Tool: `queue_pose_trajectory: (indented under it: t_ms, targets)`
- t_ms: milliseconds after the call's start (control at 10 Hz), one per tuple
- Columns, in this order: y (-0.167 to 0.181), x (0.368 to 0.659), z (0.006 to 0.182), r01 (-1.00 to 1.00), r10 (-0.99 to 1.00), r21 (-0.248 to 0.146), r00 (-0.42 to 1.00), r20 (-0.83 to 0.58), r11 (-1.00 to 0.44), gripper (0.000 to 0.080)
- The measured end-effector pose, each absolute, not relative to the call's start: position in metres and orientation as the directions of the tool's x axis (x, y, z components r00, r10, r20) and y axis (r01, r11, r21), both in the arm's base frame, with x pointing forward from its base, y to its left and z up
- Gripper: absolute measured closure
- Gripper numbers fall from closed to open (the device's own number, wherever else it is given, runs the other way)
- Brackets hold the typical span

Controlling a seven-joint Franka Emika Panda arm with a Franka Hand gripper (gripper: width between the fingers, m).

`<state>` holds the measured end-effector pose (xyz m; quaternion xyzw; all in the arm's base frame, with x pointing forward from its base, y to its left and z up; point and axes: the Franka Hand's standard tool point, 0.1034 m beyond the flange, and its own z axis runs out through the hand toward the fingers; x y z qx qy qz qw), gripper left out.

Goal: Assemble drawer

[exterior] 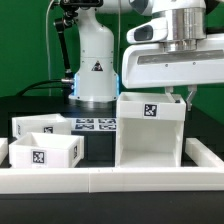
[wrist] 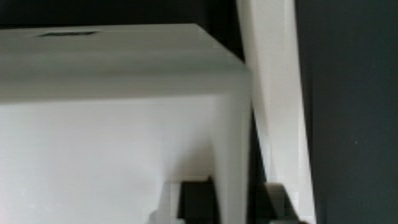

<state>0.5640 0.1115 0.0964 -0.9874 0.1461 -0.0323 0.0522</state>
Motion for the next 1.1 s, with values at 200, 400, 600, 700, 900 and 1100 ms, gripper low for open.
queue_pose_trajectory:
  t_ms: [200,400,600,700,900,1100]
  targets:
    - [0.111,0.57,0.097,-0.402,-0.409,-0.121,0.912,0.043,-0.908,0.0761]
    - [0.108,0.577,0.099,-0.481,-0.489,-0.132,0.871,0.037,-0.867,0.0761]
    - [0.11,0.58,0.101,-0.575,-0.584,-0.146,0.811,0.024,-0.805,0.0761]
    - [0.111,0.58,0.102,-0.596,-0.605,-0.151,0.796,0.019,-0.789,0.0761]
    - [0.111,0.581,0.102,-0.686,-0.694,-0.158,0.72,-0.002,-0.711,0.0761]
    - [0.109,0.581,0.102,-0.755,-0.762,-0.157,0.647,-0.02,-0.637,0.0761]
